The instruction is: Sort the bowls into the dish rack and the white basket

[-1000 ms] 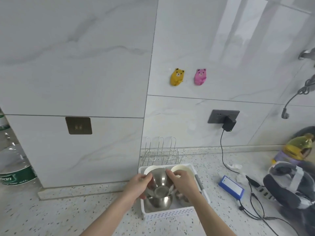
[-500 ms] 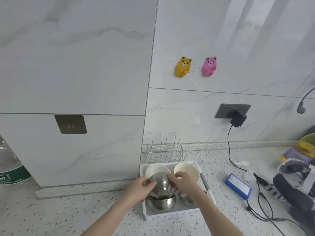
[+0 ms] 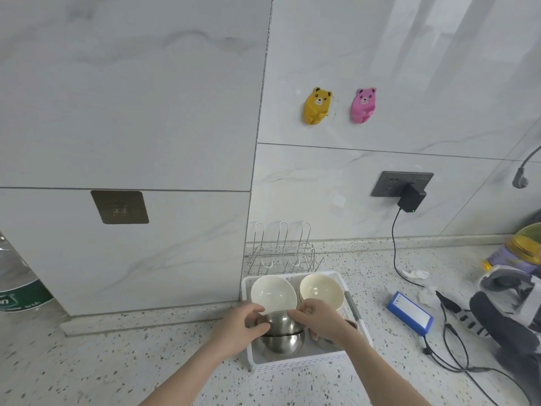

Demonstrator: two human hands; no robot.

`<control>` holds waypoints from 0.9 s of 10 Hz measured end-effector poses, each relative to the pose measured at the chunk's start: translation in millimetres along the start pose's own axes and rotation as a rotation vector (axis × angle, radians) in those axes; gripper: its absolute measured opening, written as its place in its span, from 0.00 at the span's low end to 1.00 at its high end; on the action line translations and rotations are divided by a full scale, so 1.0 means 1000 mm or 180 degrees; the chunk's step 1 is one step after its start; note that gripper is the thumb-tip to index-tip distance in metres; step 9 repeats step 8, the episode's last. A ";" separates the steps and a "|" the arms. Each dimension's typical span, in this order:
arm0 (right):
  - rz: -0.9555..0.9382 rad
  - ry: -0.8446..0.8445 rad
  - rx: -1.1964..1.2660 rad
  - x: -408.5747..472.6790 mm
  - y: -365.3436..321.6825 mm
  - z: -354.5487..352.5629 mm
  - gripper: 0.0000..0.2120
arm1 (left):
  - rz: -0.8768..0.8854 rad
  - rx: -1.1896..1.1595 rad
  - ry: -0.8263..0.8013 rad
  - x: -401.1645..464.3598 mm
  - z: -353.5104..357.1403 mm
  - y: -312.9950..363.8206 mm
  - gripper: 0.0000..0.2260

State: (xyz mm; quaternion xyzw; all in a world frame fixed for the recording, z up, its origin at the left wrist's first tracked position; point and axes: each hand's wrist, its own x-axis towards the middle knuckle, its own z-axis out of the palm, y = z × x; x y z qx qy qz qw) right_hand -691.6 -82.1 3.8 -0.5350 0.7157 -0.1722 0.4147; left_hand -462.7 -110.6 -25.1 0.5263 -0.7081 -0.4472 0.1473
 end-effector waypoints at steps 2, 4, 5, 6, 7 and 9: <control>-0.0010 -0.0007 0.0119 -0.004 0.006 0.004 0.13 | 0.0102 -0.0070 -0.0010 -0.005 0.008 0.003 0.12; 0.0031 -0.0014 0.0233 -0.016 0.007 0.003 0.09 | 0.0015 -0.0027 -0.0058 -0.011 0.009 0.005 0.15; -0.0037 0.0098 0.0236 -0.025 0.004 0.001 0.14 | 0.0028 -0.0074 0.0053 -0.016 0.009 0.008 0.19; -0.0062 0.0255 0.0348 -0.035 -0.002 0.000 0.21 | -0.0050 -0.0302 0.0164 -0.027 0.005 0.014 0.16; -0.0110 0.0506 0.0436 -0.045 -0.004 0.002 0.24 | -0.0094 -0.0552 0.0308 -0.040 0.001 0.015 0.09; -0.0238 0.0637 0.0561 -0.055 -0.006 0.008 0.23 | -0.0122 -0.0788 0.0580 -0.052 -0.004 0.011 0.09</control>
